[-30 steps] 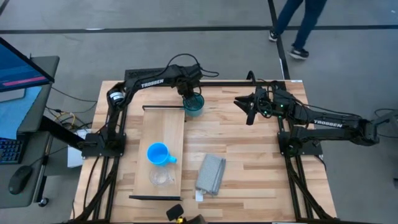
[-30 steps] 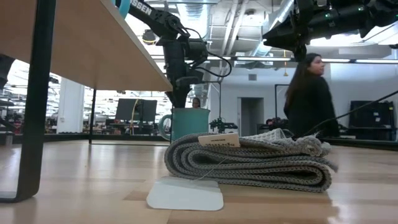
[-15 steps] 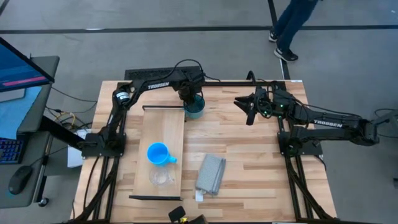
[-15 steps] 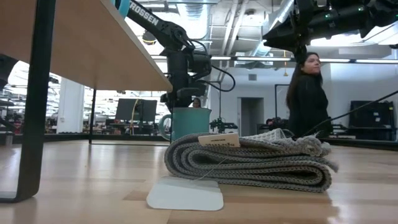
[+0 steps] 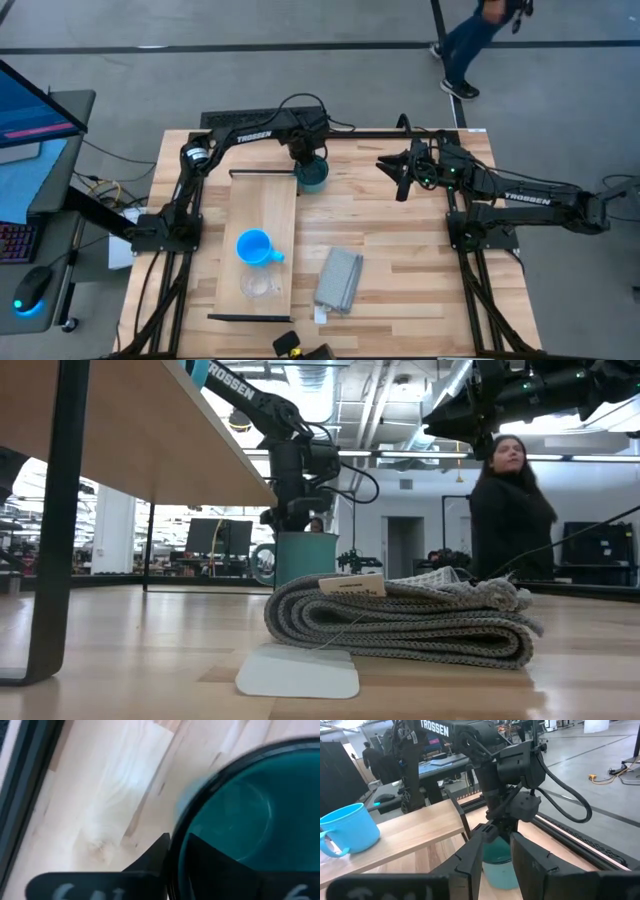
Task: Stack small to large cups/mugs on shelf
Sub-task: Put the blue mug on the shelf
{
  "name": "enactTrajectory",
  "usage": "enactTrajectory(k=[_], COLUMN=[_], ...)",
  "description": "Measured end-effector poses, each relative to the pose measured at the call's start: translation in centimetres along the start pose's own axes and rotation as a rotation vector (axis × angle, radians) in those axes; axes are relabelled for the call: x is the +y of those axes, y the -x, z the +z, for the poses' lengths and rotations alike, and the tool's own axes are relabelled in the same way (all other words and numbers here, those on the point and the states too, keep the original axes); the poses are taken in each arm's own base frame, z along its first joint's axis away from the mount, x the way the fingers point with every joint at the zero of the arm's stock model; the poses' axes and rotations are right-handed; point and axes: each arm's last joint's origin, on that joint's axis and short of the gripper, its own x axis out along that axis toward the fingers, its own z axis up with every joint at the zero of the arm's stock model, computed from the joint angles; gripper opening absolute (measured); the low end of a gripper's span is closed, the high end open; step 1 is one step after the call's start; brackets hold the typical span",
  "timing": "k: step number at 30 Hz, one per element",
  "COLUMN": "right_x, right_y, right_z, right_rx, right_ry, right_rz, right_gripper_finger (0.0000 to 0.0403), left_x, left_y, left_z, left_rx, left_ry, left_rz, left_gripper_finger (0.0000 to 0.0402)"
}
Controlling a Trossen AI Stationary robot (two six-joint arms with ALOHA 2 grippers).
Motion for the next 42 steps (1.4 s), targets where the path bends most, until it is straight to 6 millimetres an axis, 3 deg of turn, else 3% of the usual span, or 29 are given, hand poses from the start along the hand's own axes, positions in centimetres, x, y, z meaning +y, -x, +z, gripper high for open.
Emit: enactTrajectory(k=[7,23,36,42], right_x=[0.0,0.0,-0.1,-0.1], right_y=[0.0,0.0,0.0,0.0], right_z=[0.0,0.0,-0.4,-0.5], right_rx=[0.000,0.005,0.039,0.050], right_ry=[0.000,0.000,0.005,0.005], right_rz=[0.000,0.000,-0.005,-0.007], right_gripper_finger=[0.0123,0.0123,0.0123,0.0123], left_x=[-0.1,-0.1,0.7,1.7], left_y=[0.3,0.9,4.4,8.3], left_z=[0.1,0.6,1.3,2.3], left_rx=[-0.011,-0.022,-0.034,-0.133], left_ry=[0.001,-0.004,0.002,0.008], left_rz=[-0.048,-0.052,-0.062,-0.051], left_gripper_finger=[0.0014,0.0011,0.0011,0.0011])
